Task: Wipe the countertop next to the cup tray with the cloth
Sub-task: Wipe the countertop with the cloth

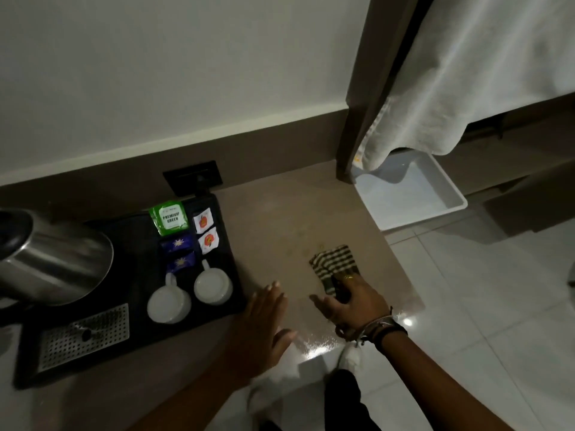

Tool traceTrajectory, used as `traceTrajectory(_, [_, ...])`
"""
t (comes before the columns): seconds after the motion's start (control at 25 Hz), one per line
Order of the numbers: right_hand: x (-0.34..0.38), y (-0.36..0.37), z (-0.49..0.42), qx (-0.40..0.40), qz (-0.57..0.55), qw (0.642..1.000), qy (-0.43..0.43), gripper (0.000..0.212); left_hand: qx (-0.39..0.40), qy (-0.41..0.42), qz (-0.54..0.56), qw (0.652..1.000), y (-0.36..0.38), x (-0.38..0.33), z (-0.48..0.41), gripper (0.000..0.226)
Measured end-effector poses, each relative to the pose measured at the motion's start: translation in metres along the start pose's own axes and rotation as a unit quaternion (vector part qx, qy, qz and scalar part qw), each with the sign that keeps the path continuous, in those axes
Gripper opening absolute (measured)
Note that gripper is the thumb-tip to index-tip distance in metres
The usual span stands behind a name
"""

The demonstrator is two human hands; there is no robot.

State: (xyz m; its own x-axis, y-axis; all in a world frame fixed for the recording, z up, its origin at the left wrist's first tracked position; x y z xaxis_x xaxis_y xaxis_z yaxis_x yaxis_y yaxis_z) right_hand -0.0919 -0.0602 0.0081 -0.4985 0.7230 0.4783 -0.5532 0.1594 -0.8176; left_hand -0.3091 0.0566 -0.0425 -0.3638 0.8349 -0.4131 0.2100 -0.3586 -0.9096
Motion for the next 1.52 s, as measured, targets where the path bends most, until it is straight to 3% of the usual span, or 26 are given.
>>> traceTrajectory(0.16, [-0.013,-0.001,-0.001,-0.191,0.088,0.975,-0.076,0.067,0.037,0.108,-0.039,0.993,0.014,0.03,0.028,0.068])
traceTrajectory(0.2, [-0.013,-0.001,-0.011,-0.182,0.104,0.973,-0.096,0.071,0.032,0.108,-0.035,0.993,0.015,0.031,0.028,0.067])
traceTrajectory(0.36, [0.0,0.047,-0.031,-0.025,0.231,0.965,-0.122,0.094,0.026,0.097,-0.015,0.995,0.018,0.032,0.027,0.068])
traceTrajectory(0.6, [-0.005,0.087,0.01,-0.041,0.216,0.957,-0.188,0.085,0.033,0.092,-0.028,0.995,0.017,0.033,0.024,0.07])
traceTrajectory(0.76, [-0.045,0.033,-0.045,-0.11,0.243,0.961,-0.068,0.083,0.021,0.087,-0.035,0.995,0.025,0.036,0.025,0.074])
traceTrajectory(0.88, [-0.006,0.026,-0.11,-0.116,0.203,0.972,-0.028,0.087,0.011,0.111,-0.02,0.994,0.031,0.037,0.028,0.076])
traceTrajectory(1.0, [0.046,0.064,-0.094,-0.061,0.219,0.96,-0.161,0.085,0.011,0.117,-0.031,0.993,0.022,0.036,0.028,0.076])
traceTrajectory(1.08, [0.024,0.084,-0.035,-0.032,0.24,0.937,-0.25,0.083,0.023,0.105,-0.036,0.994,0.021,0.034,0.027,0.075])
traceTrajectory(1.12, [0.0,0.083,-0.008,-0.03,0.253,0.934,-0.252,0.082,0.03,0.098,-0.037,0.994,0.022,0.033,0.027,0.075])
traceTrajectory(1.24, [-0.065,0.041,0.003,-0.062,0.257,0.953,-0.151,0.082,0.039,0.096,-0.048,0.994,0.024,0.036,0.028,0.076])
traceTrajectory(1.36, [-0.068,0.016,-0.053,-0.113,0.222,0.968,-0.032,0.086,0.039,0.1,-0.049,0.993,0.031,0.037,0.03,0.077])
traceTrajectory(1.44, [-0.028,0.019,-0.092,-0.126,0.191,0.973,-0.015,0.089,0.036,0.104,-0.054,0.993,0.029,0.036,0.028,0.077])
traceTrajectory(1.52, [0.017,0.044,-0.106,-0.105,0.202,0.971,-0.075,0.087,0.036,0.107,-0.046,0.993,0.026,0.035,0.025,0.076])
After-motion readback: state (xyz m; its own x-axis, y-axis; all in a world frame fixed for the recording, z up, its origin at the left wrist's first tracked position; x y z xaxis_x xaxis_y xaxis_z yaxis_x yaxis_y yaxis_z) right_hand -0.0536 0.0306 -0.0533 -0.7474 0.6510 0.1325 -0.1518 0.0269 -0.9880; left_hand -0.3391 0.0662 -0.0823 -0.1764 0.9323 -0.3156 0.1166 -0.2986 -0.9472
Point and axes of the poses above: each hand's wrist, its own z-axis away from the middle knuckle, its own y-axis out of the palm, x = y × z, the point moved 2 cm from there along -z, towards the middle knuckle, and after that the axes turned 7 degrees about -x, right-handed, at the moved point
